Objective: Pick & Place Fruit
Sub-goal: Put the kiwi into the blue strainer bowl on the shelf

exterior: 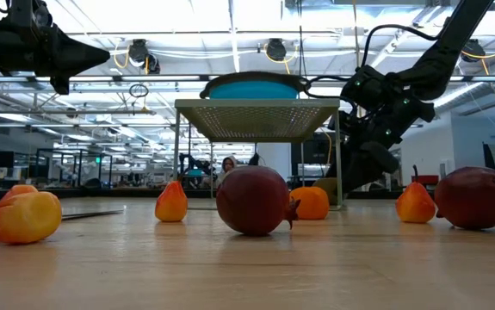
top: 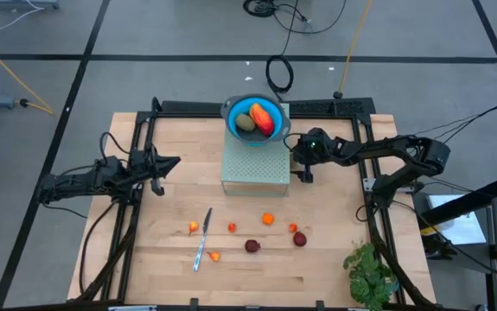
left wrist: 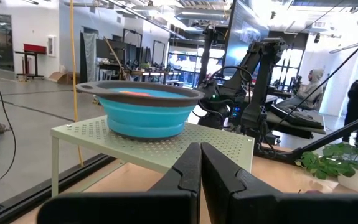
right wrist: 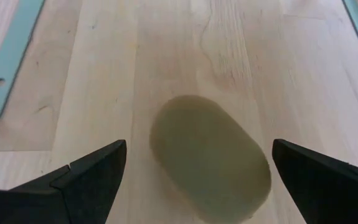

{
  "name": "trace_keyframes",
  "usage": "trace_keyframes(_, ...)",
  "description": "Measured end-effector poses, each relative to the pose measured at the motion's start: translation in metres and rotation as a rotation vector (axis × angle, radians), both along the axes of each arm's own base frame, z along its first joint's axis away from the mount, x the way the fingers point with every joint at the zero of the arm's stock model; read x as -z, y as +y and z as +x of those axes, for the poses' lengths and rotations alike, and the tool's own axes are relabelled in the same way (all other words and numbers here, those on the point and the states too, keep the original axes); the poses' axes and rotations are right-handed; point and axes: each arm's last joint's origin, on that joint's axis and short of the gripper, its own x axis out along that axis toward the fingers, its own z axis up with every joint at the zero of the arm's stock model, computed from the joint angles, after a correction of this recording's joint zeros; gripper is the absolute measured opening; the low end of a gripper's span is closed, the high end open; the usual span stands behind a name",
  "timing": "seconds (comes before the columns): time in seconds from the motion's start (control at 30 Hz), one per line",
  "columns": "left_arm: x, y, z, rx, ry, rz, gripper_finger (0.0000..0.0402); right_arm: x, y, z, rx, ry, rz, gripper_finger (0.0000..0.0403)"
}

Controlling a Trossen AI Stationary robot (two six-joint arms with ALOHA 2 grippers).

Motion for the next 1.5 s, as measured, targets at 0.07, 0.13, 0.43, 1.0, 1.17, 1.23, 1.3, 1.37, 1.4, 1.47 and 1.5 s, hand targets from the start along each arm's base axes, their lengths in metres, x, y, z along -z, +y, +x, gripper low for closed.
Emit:
trace_keyframes(0.07, 0.0, 0.0, 0.0, 0.0, 0.0, 0.0, 0.001, 0.0, -0.001, 0.0, 0.016, 0.008, -0.014, 0.0396)
trace_keyframes(0.13, 0.0, 0.0, 0.0, 0.0, 0.0, 0.0, 0.001, 0.0, -0.001, 0.0, 0.027, 0.016, -0.031, 0.0396)
trace_keyframes(0.43, 0.0, 0.0, 0.0, 0.0, 0.0, 0.0, 0.001, 0.0, 0.005, 0.003, -0.026, 0.022, -0.062, 0.0396)
trace_keyframes(1.0, 0.0, 0.0, 0.0, 0.0, 0.0, 0.0, 0.001, 0.0, 0.021, 0.011, -0.09, 0.022, -0.067, 0.0335)
trace_keyframes(1.17, 0.0, 0.0, 0.0, 0.0, 0.0, 0.0, 0.001, 0.001, 0.021, 0.01, -0.09, 0.032, -0.061, 0.0293)
trace_keyframes(1.23, 0.0, 0.0, 0.0, 0.0, 0.0, 0.0, 0.001, 0.002, 0.021, 0.01, -0.089, 0.04, -0.055, 0.028)
trace_keyframes(1.3, 0.0, 0.0, 0.0, 0.0, 0.0, 0.0, 0.001, 0.002, 0.021, 0.009, -0.081, 0.046, -0.043, 0.0267)
trace_keyframes(1.37, 0.0, 0.0, 0.0, 0.0, 0.0, 0.0, 0.001, 0.003, 0.022, 0.009, -0.071, 0.051, -0.029, 0.0254)
trace_keyframes(1.4, 0.0, 0.0, 0.0, 0.0, 0.0, 0.0, 0.001, 0.003, 0.022, 0.008, -0.066, 0.052, -0.024, 0.0248)
trace_keyframes(1.47, 0.0, 0.0, 0.0, 0.0, 0.0, 0.0, 0.001, 0.003, 0.022, 0.008, -0.062, 0.055, -0.018, 0.0236)
trace_keyframes(1.5, 0.0, 0.0, 0.0, 0.0, 0.0, 0.0, 0.001, 0.003, 0.022, 0.008, -0.062, 0.055, -0.018, 0.0231)
